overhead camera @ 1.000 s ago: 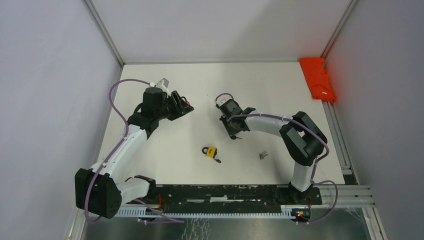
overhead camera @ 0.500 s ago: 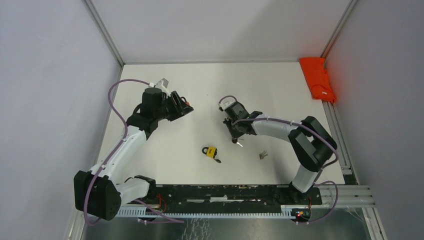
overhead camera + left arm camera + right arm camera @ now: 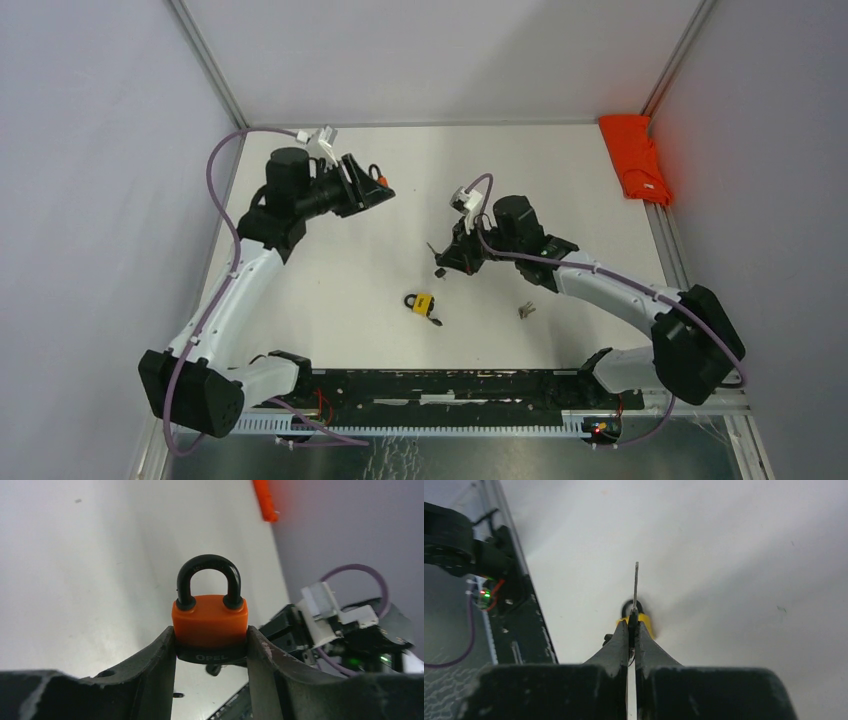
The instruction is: Unlock with the key
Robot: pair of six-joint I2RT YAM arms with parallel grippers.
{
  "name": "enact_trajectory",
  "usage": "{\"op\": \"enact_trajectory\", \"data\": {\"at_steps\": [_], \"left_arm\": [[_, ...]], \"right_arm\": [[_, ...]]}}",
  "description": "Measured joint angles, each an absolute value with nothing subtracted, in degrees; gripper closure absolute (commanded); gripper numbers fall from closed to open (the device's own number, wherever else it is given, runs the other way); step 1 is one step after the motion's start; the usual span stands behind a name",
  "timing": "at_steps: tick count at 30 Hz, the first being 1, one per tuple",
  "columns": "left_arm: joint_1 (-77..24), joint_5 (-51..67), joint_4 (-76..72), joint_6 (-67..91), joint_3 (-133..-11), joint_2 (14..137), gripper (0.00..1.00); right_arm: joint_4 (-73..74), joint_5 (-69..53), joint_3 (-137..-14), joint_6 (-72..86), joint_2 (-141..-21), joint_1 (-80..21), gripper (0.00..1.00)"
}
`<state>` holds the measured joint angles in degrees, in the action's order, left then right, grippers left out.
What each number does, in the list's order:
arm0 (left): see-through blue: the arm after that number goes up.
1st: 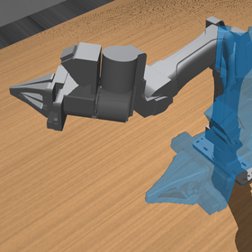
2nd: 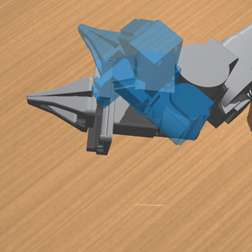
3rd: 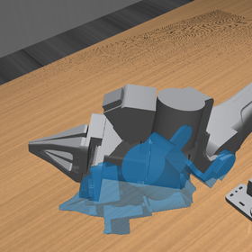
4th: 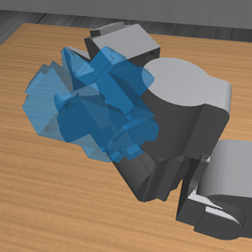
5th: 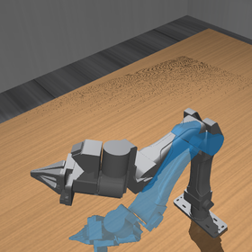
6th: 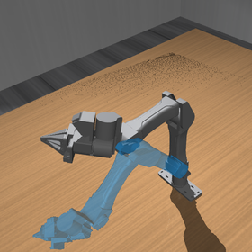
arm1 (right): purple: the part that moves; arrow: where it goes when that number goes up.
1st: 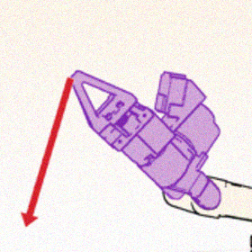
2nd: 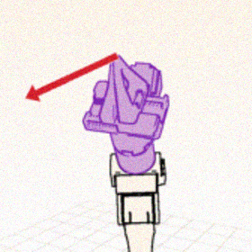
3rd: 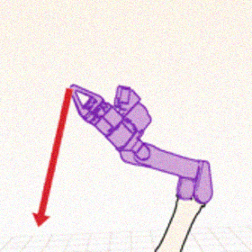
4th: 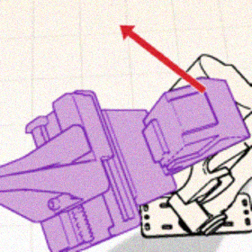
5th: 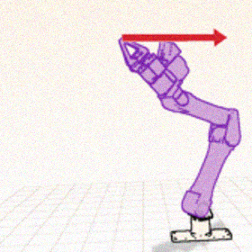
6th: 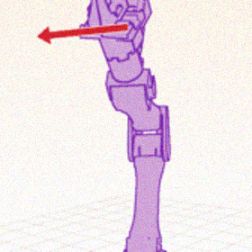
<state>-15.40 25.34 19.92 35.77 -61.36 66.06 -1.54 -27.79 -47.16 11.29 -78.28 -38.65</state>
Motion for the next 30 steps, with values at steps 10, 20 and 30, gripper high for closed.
{"op": "enact_trajectory", "data": {"at_steps": [10, 20, 30], "left_arm": [[-14.9, 37.9, 24.6, 38.6, -71.0, 70.7, 0.98], [-14.9, 25.6, 32.0, 41.1, -71.2, 69.5, 0.98], [-14.9, 16.5, 35.6, 41.1, -71.2, 67.3, 0.98]], "right_arm": [[-11.3, -32.4, -46.5, 14.5, -72.7, -39.5, 1.00], [-18.5, -29.4, -46.7, 19.5, -74.7, -41.6, 1.00], [-19.1, -27.8, -53.6, 22.0, -82.0, -43.9, 1.00]]}}
